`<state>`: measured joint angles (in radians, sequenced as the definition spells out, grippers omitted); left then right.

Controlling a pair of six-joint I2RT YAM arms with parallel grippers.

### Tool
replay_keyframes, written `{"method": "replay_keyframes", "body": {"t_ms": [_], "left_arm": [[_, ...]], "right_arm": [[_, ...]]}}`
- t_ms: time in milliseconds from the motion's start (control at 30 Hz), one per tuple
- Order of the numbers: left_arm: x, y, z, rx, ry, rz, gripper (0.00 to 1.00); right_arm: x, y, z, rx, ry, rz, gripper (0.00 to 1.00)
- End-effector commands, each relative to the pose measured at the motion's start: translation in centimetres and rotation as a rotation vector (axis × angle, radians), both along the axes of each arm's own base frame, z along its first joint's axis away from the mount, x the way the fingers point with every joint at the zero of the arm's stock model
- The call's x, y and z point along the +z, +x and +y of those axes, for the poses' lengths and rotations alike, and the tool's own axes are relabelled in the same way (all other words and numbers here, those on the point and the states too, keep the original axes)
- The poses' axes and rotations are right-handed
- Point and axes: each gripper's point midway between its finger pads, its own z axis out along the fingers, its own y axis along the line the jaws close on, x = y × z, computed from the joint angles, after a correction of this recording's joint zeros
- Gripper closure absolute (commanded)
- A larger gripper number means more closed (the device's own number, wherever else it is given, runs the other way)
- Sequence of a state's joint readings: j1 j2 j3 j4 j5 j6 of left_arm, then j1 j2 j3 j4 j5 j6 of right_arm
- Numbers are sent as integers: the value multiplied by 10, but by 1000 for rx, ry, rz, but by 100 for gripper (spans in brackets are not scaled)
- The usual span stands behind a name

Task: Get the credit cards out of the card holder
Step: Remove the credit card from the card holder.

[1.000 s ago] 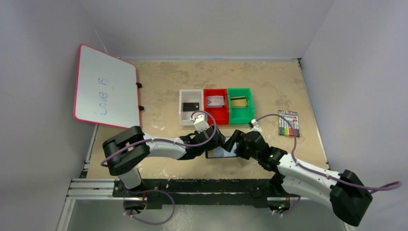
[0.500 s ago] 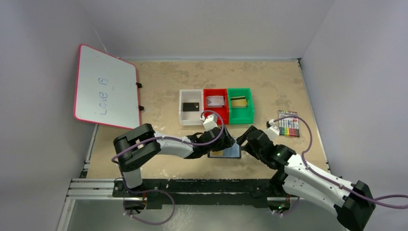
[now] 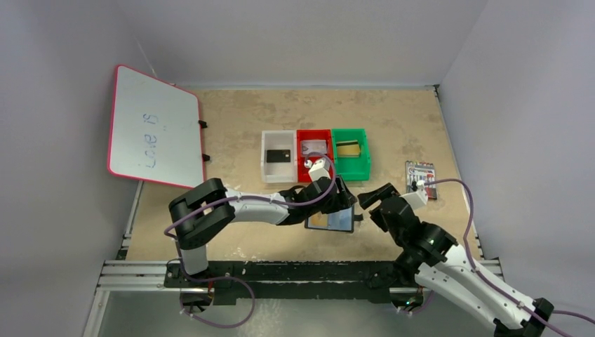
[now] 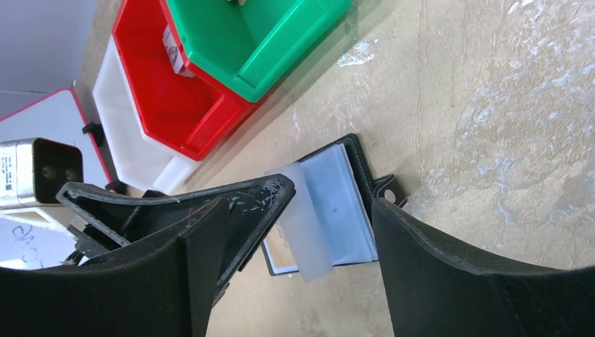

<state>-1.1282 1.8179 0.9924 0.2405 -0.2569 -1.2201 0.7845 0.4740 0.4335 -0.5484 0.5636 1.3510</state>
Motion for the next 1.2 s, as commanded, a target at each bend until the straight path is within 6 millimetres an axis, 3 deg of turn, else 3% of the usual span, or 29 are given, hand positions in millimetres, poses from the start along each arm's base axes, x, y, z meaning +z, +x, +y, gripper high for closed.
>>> {"method": "replay_keyframes", "body": {"t_ms": [0, 200, 333, 433, 600, 733, 833, 967, 1067, 1167], "left_arm": [[27, -3, -22, -62, -78, -27, 41], [54, 4, -1, -13, -50, -91, 41], [75, 3, 3, -23, -62, -115, 41], [76, -1, -13, -57, -137, -93, 40], [39, -7, -51, -135, -195, -19, 42], [58, -9, -56, -151, -277, -56, 43], [83, 2, -33, -92, -189, -134, 42], [105, 17, 17, 46, -47, -219, 42], [95, 26, 66, 184, 102, -241, 41], [65, 26, 109, 258, 281, -221, 40]], "right_arm": [[11, 3, -14, -75, -1, -34, 24], [11, 4, -7, -30, 2, -49, 27], [11, 2, -7, -27, 10, -50, 33], [14, 2, -9, -38, 27, -61, 33], [25, -1, -15, -59, 47, -80, 33], [30, -5, -24, -75, 39, -87, 33], [36, -4, -18, -26, 40, -123, 34], [49, 4, 20, 184, 56, -247, 37], [47, 6, 56, 344, 85, -294, 41], [26, 8, 88, 467, 81, -225, 44]]}}
